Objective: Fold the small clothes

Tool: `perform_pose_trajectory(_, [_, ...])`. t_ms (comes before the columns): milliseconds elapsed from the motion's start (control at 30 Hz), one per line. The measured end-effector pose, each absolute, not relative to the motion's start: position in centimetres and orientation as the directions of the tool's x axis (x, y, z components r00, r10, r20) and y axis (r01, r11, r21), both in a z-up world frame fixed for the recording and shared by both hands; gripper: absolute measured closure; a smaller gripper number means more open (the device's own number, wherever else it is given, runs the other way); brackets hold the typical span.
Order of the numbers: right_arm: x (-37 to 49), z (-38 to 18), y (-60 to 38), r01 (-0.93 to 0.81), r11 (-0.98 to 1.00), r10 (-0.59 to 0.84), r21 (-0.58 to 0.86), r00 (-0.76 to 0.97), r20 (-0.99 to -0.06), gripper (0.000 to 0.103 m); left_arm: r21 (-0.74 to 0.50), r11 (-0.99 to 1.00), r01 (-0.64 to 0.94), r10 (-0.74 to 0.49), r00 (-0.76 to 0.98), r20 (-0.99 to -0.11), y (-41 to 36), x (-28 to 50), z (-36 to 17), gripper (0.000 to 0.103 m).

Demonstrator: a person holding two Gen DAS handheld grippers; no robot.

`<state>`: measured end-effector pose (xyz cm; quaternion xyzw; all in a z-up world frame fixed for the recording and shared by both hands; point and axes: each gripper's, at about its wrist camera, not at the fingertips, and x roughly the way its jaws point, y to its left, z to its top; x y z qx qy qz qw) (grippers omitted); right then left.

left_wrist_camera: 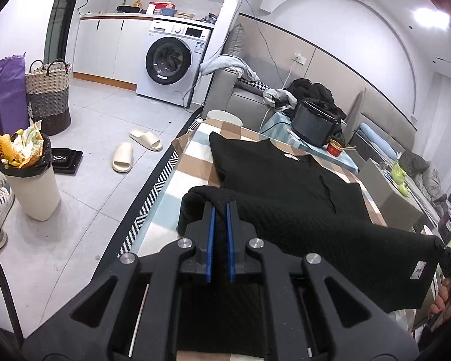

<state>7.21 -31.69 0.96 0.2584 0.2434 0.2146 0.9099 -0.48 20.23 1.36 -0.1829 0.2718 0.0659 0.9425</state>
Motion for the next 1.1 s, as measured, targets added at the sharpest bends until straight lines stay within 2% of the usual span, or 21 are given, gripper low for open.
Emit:
perform_pose_trajectory(133, [9.9, 1.5, -31.0, -0.242, 0.795, 0.489, 0.556, 0.798, -0.352, 0.099, -0.316, 0.917, -0.246, 0.031, 0.831, -0.556, 21.1, 3.3, 0.6, 0.098])
perform_pose_trajectory(267, [13.8, 1.2, -29.5, -0.19, 0.844, 0.434, 0.502, 0.792, -0.429, 0.098, -0.309, 0.907, -0.284, 0.047, 0.8, -0.598, 21.6, 7.5, -1.4, 0.098])
perform_pose_trajectory(333, [16.2, 0.3, -28.9, -0.135, 0.881, 0.379, 0.453, 0.775, -0.506, 0.091, -0.285, 0.906, -0.313, 0.063, 0.766, -0.639, 21.5, 9.9, -3.0, 0.097])
perform_pose_trajectory(400, [17.8, -0.7, -28.7, -0.073, 0.92, 0.305, 0.386, 0.753, -0.583, 0.074, -0.24, 0.907, -0.345, 0.087, 0.712, -0.697, 21.3, 12.0, -4.8, 0.094])
perform_pose_trajectory(467, [18.8, -2.3, -29.1, -0.01, 0.941, 0.249, 0.338, 0.697, -0.672, 0.065, -0.217, 0.902, -0.374, 0.099, 0.667, -0.738, 21.4, 13.0, -6.2, 0.089])
perform_pose_trajectory(500, [18.8, -3.0, -29.7, -0.003, 0.933, 0.264, 0.36, 0.686, -0.678, 0.058, -0.218, 0.901, -0.375, 0.096, 0.662, -0.743, 21.4, 13.2, -6.8, 0.08])
perform_pose_trajectory(533, [18.7, -3.4, -30.2, 0.003, 0.928, 0.272, 0.374, 0.68, -0.681, 0.054, -0.217, 0.9, -0.377, 0.1, 0.664, -0.741, 21.5, 13.2, -7.1, 0.064])
perform_pose_trajectory(567, [18.6, -3.9, -30.8, 0.01, 0.919, 0.284, 0.395, 0.677, -0.679, 0.043, -0.21, 0.9, -0.381, 0.108, 0.663, -0.741, 21.5, 13.5, -7.4, 0.054])
perform_pose_trajectory(600, [18.8, -4.4, -31.3, 0.016, 0.911, 0.294, 0.412, 0.674, -0.678, 0.036, -0.202, 0.9, -0.385, 0.115, 0.66, -0.742, 21.5, 13.9, -7.7, 0.039])
perform_pose_trajectory(633, [19.1, -4.9, -31.4, 0.019, 0.907, 0.303, 0.421, 0.667, -0.681, 0.035, -0.203, 0.902, -0.381, 0.112, 0.661, -0.742, 21.5, 14.4, -8.0, 0.037])
perform_pose_trajectory(800, [21.7, -7.2, -30.3, 0.001, 0.891, 0.363, 0.454, 0.599, -0.714, 0.035, -0.253, 0.897, -0.363, 0.05, 0.652, -0.757, 21.6, 17.1, -9.6, 0.04])
perform_pose_trajectory(867, [22.7, -7.7, -29.3, -0.019, 0.894, 0.373, 0.447, 0.585, -0.721, 0.035, -0.259, 0.897, -0.358, 0.035, 0.642, -0.766, 21.3, 18.3, -10.2, 0.054])
perform_pose_trajectory(900, [23.0, -7.9, -28.8, -0.032, 0.896, 0.377, 0.443, 0.581, -0.721, 0.036, -0.26, 0.902, -0.346, 0.025, 0.641, -0.767, 21.0, 18.6, -10.2, 0.067])
perform_pose_trajectory(933, [23.3, -7.9, -28.4, -0.039, 0.898, 0.379, 0.439, 0.578, -0.723, 0.04, -0.261, 0.91, -0.322, 0.008, 0.644, -0.765, 20.6, 19.1, -10.4, 0.079])
perform_pose_trajectory(967, [23.6, -8.1, -27.9, -0.05, 0.906, 0.372, 0.421, 0.572, -0.731, 0.05, -0.252, 0.922, -0.294, -0.003, 0.646, -0.763, 19.9, 19.5, -10.5, 0.084])
perform_pose_trajectory(1000, [23.9, -8.1, -27.3, -0.066, 0.912, 0.367, 0.404, 0.57, -0.735, 0.061, -0.238, 0.93, -0.281, -0.001, 0.645, -0.764, 19.5, 19.7, -10.4, 0.088])
perform_pose_trajectory(1100, [24.0, -8.3, -26.5, -0.092, 0.916, 0.372, 0.39, 0.558, -0.742, 0.072, -0.187, 0.95, -0.249, 0.014, 0.633, -0.774, 18.1, 20.2, -10.5, 0.09])
